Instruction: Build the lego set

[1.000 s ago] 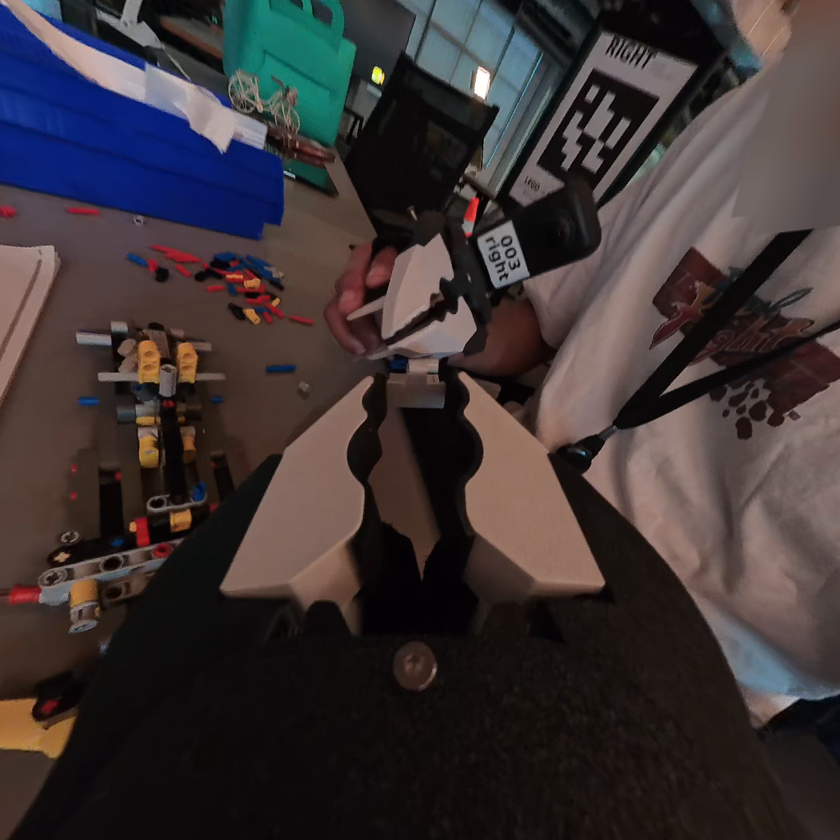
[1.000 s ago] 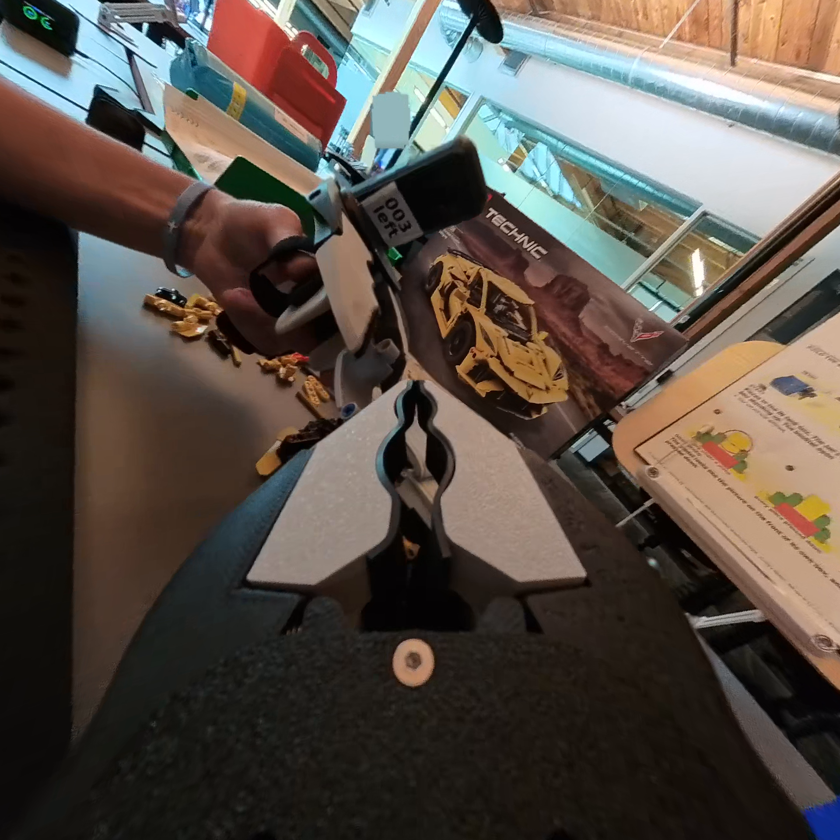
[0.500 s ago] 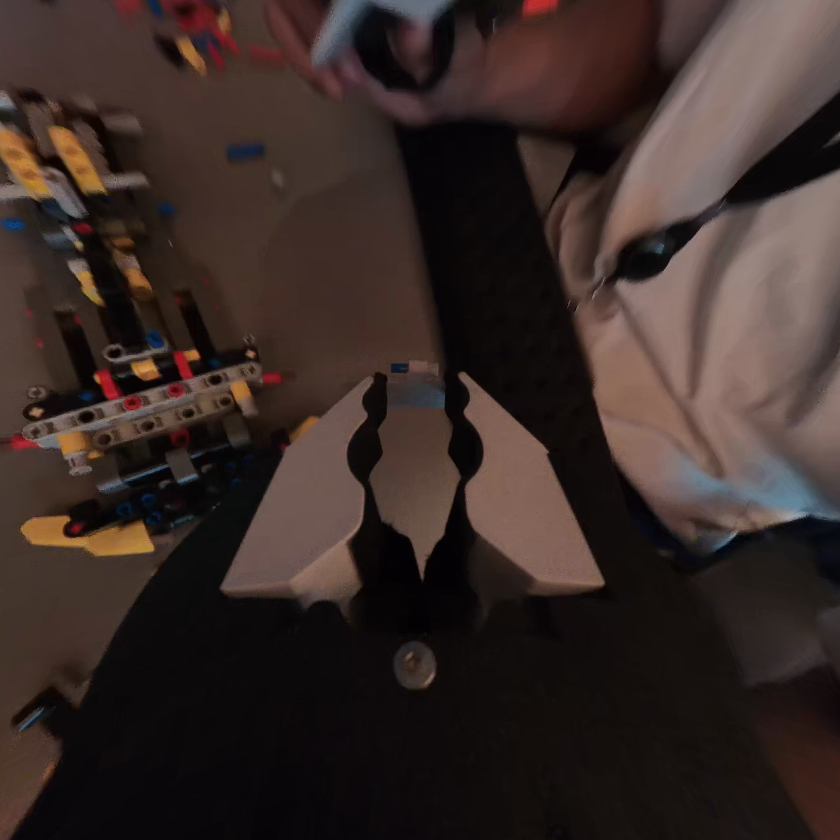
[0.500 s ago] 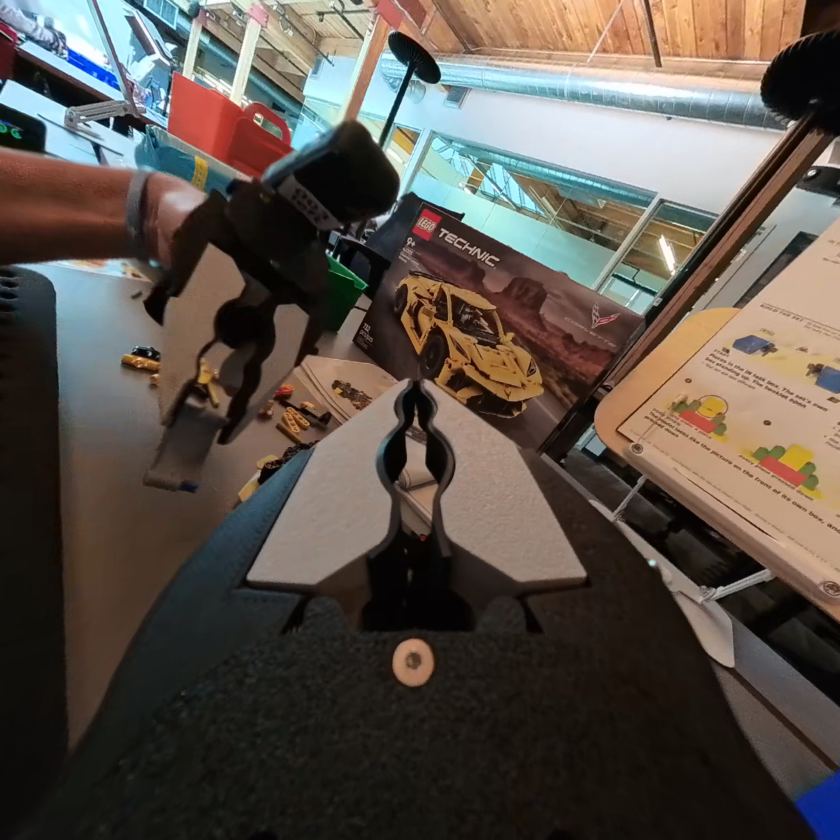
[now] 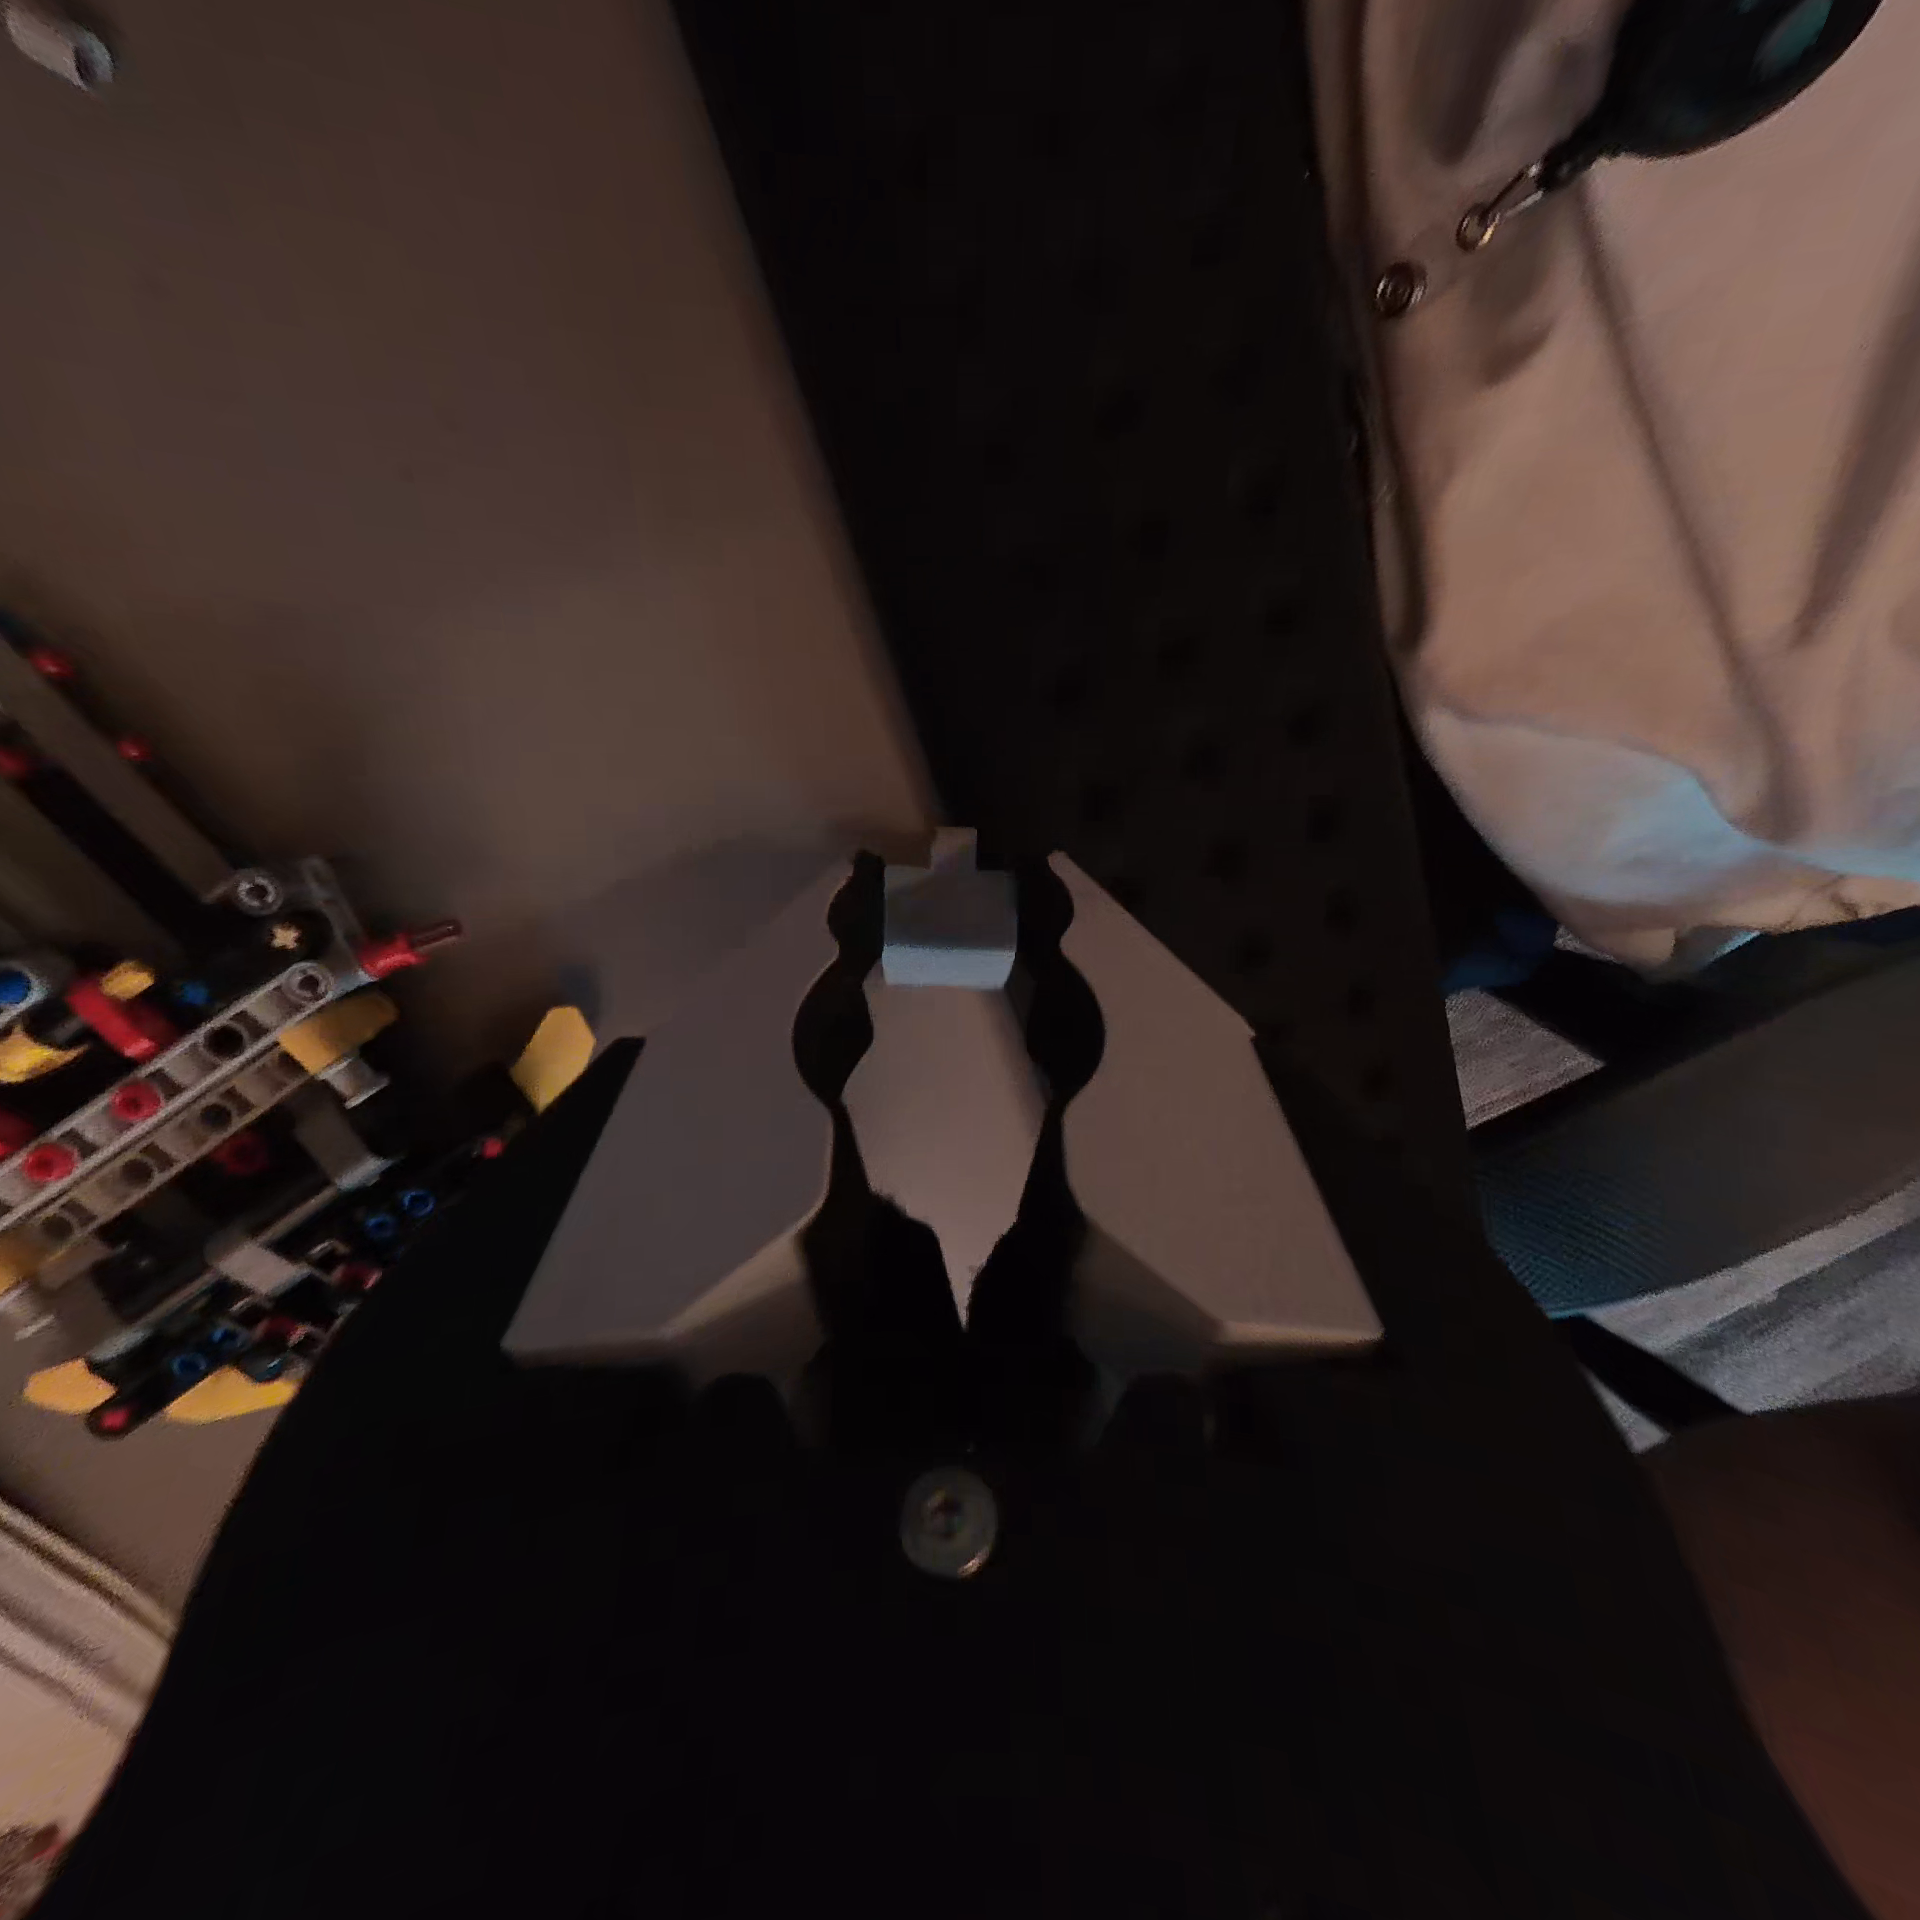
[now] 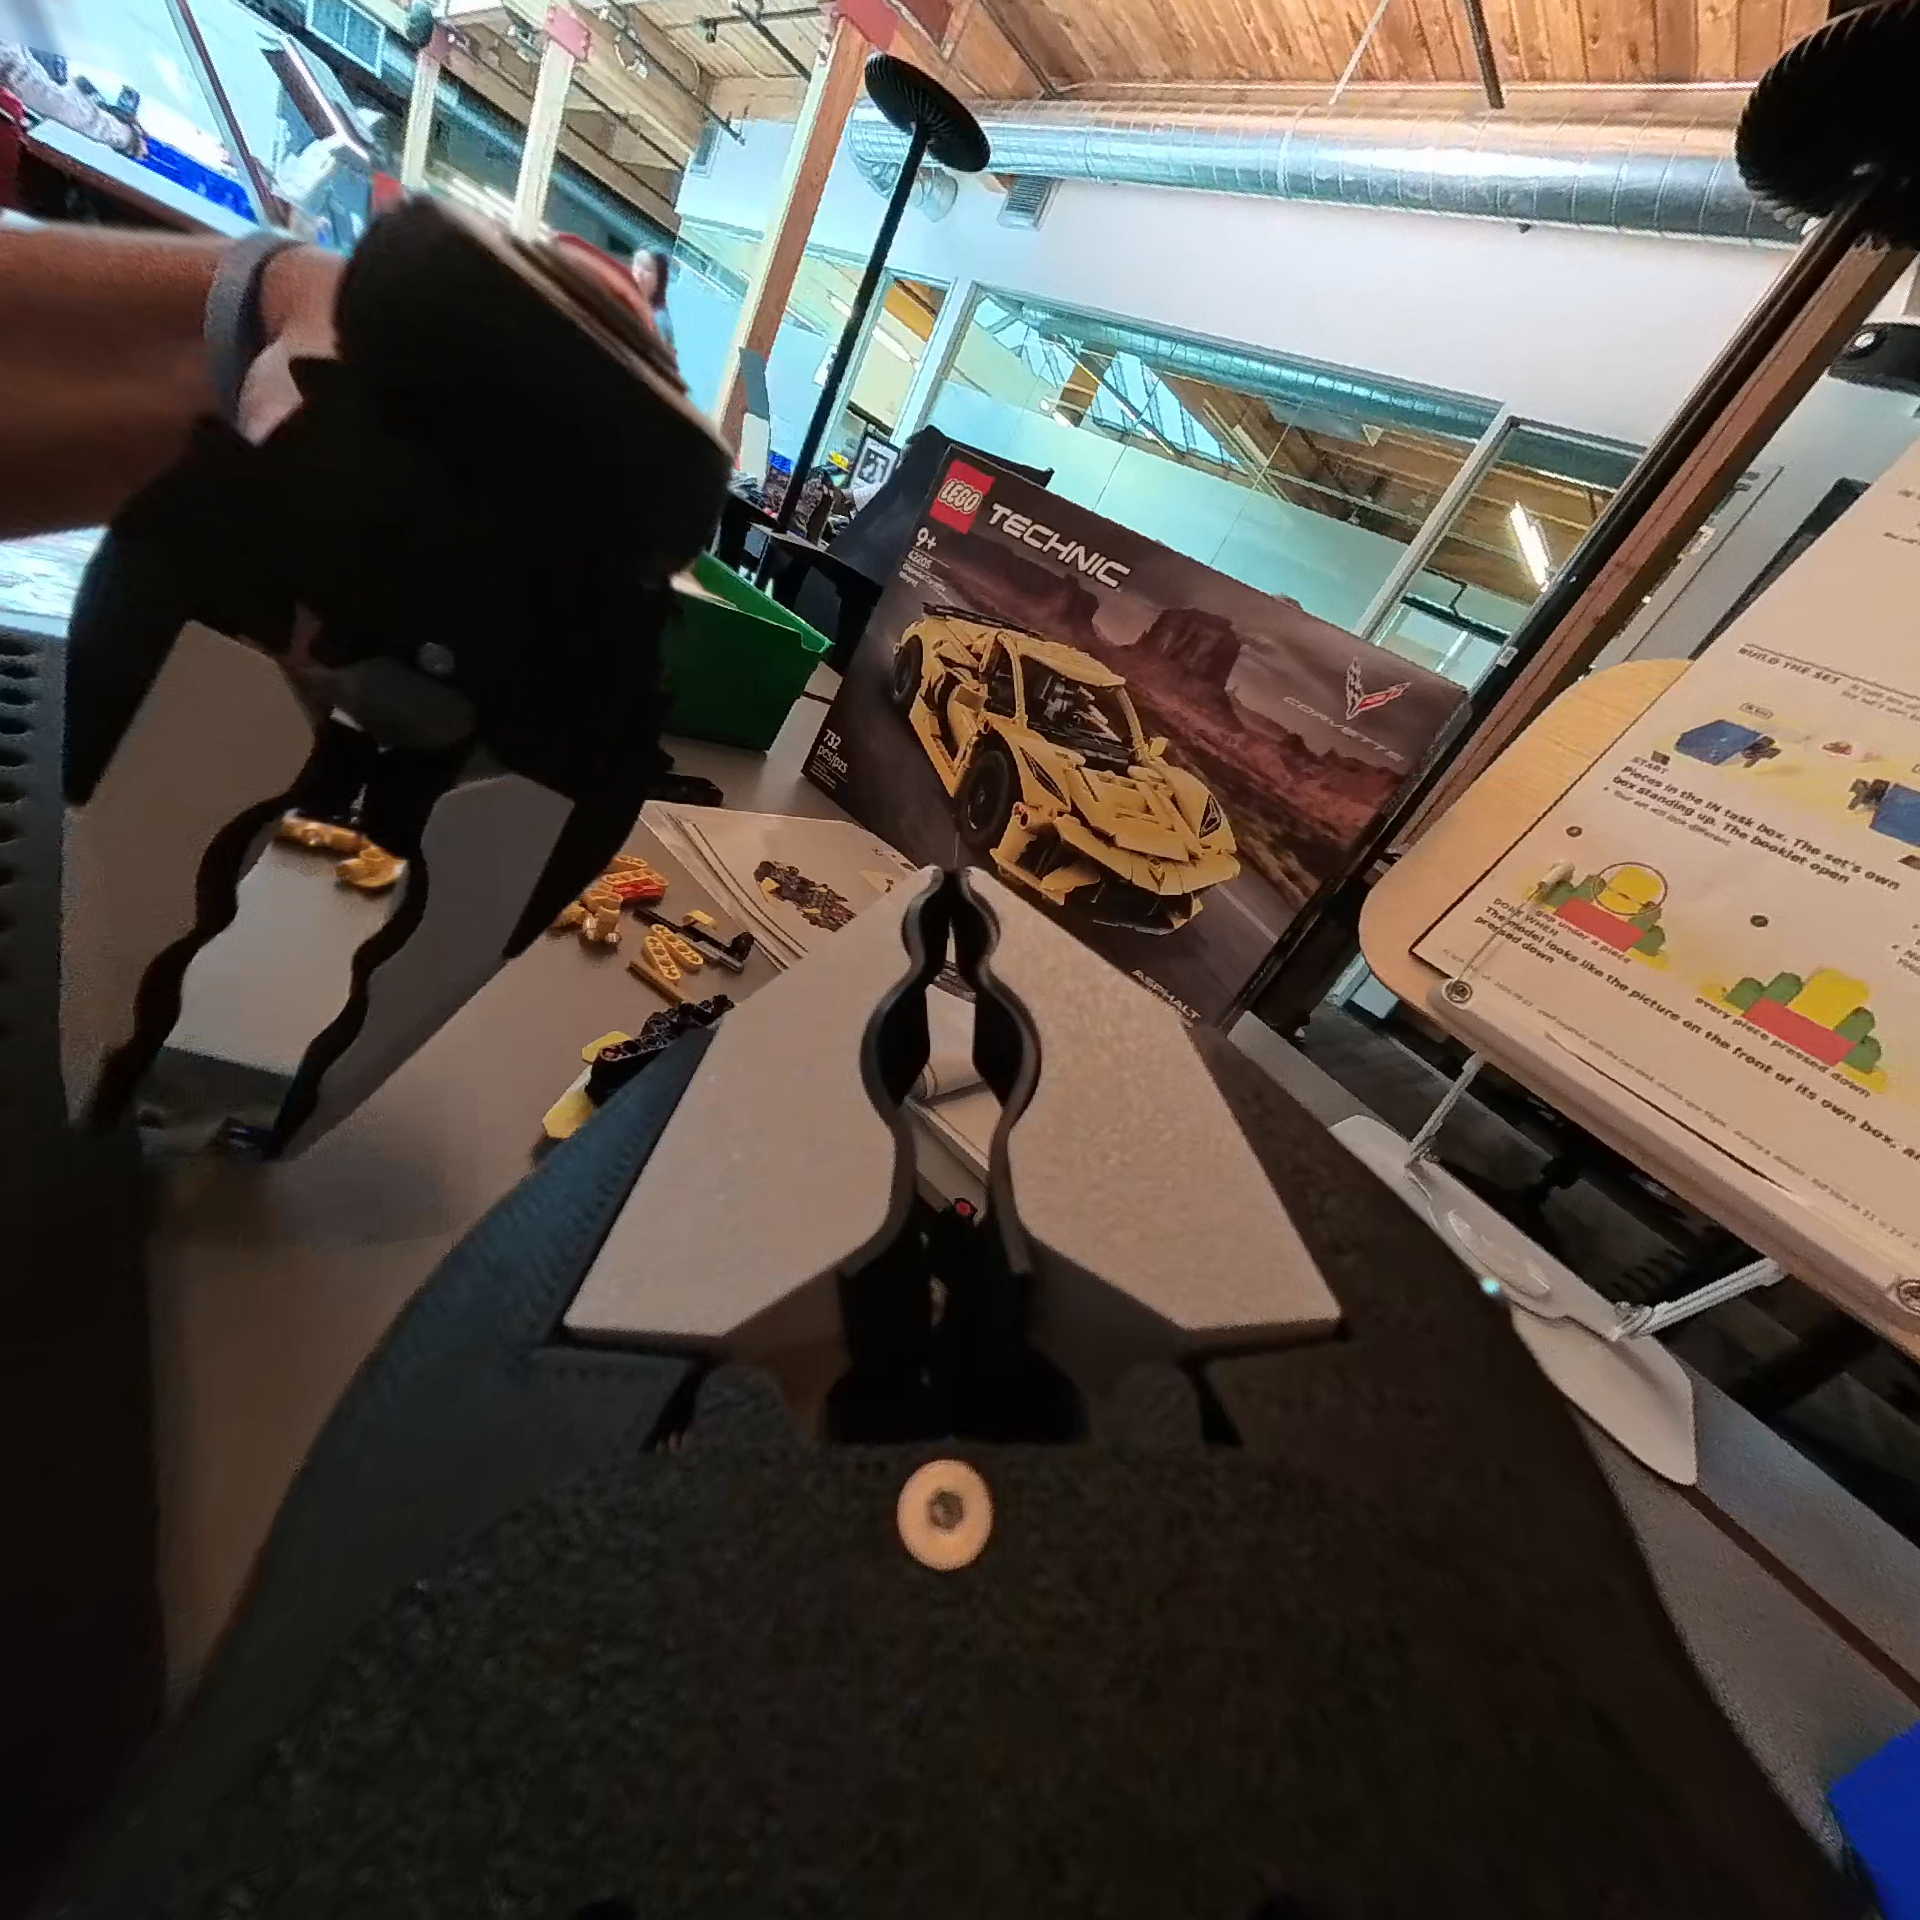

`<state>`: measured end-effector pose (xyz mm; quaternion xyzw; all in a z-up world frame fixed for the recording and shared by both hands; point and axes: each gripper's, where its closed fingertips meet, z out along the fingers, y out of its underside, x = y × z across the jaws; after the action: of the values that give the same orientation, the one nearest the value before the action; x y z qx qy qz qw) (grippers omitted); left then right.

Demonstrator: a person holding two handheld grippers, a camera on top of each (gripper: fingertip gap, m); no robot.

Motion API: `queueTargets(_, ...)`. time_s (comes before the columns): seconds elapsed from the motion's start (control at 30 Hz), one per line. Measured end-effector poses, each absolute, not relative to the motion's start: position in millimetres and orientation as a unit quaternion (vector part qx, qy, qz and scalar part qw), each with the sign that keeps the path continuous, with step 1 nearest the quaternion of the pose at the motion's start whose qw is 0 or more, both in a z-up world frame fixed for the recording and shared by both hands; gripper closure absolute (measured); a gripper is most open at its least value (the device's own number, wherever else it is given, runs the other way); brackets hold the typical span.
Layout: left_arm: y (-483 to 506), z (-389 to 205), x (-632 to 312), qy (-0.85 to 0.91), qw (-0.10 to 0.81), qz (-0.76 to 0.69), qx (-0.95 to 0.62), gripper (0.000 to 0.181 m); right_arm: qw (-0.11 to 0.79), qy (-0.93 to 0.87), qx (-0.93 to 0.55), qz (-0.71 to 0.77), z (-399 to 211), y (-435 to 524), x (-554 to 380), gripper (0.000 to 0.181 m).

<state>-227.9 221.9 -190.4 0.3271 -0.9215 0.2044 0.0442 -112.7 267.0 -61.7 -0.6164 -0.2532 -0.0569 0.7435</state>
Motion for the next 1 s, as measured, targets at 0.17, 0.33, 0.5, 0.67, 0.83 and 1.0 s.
queueTargets(0.17, 218, -198, -229, -0.889, 0.056, 0.27, 0.365, 0.157, 0.741, -0.256, -0.618, -0.054, -63, 267, -113, 0.181)
queueTargets(0.33, 220, -195, -225, -0.864, 0.024, 0.32, 0.388, 0.154, 0.738, -0.26, -0.621, -0.051, -65, 269, -115, 0.181)
queueTargets(0.5, 239, -176, -219, -0.841, -0.064, 0.336, 0.419, 0.152, 0.736, -0.258, -0.624, -0.051, -67, 269, -114, 0.181)
queueTargets(0.67, 252, -187, -230, -0.857, -0.108, 0.228, 0.449, 0.142, 0.734, -0.256, -0.627, -0.046, -67, 271, -114, 0.181)
queueTargets(0.83, 245, -202, -230, -0.864, -0.12, 0.18, 0.455, 0.145, 0.734, -0.257, -0.627, -0.046, -67, 270, -114, 0.181)
queueTargets(1.0, 257, -212, -223, -0.864, -0.138, 0.141, 0.464, 0.145, 0.734, -0.257, -0.627, -0.045, -67, 269, -114, 0.181)
